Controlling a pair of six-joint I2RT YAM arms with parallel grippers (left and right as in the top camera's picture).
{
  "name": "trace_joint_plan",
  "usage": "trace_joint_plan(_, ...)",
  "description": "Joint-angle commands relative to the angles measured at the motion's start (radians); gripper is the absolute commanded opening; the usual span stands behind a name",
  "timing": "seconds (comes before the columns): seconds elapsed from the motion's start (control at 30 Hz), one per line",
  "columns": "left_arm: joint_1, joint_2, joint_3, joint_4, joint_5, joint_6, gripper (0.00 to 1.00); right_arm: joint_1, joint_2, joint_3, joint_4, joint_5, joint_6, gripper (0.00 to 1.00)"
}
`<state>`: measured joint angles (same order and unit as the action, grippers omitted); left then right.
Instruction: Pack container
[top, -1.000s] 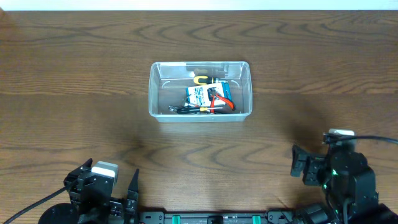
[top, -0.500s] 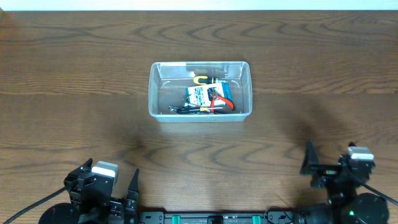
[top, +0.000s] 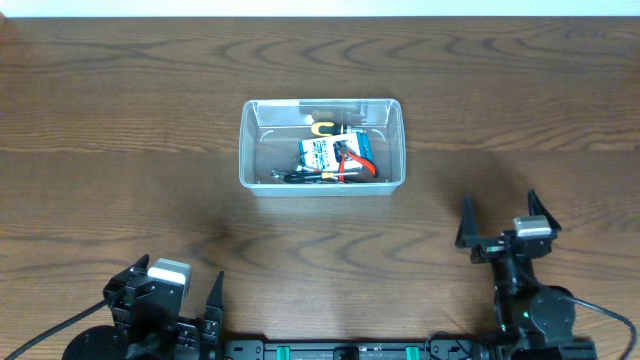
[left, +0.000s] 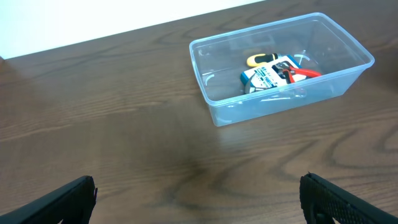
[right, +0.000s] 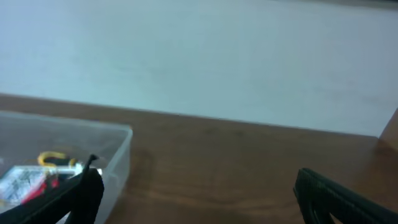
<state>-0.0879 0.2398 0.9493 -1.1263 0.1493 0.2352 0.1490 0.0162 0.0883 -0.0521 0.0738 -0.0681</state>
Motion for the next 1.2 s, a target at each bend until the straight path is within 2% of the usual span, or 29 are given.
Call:
trace_joint_plan(0.0, -0.003, -0.006, -0.002, -0.003, -0.008, -0.011, 0.98, 0.007, -0.011, -0.050, 0.010, -0.016, -0.026, 0.99)
trace_joint_plan(0.33, -0.003, -0.006, -0.002, -0.003, -0.008, -0.011, 0.98, -0.053, -0.011, -0.083, -0.024, -0.039, -0.016, 0.99)
trace_joint_plan(1.17, -0.003, -0.006, -0.002, -0.003, -0.008, -0.011, 0.98, -0.059, -0.011, -0.083, -0.022, -0.055, -0.015, 0.99)
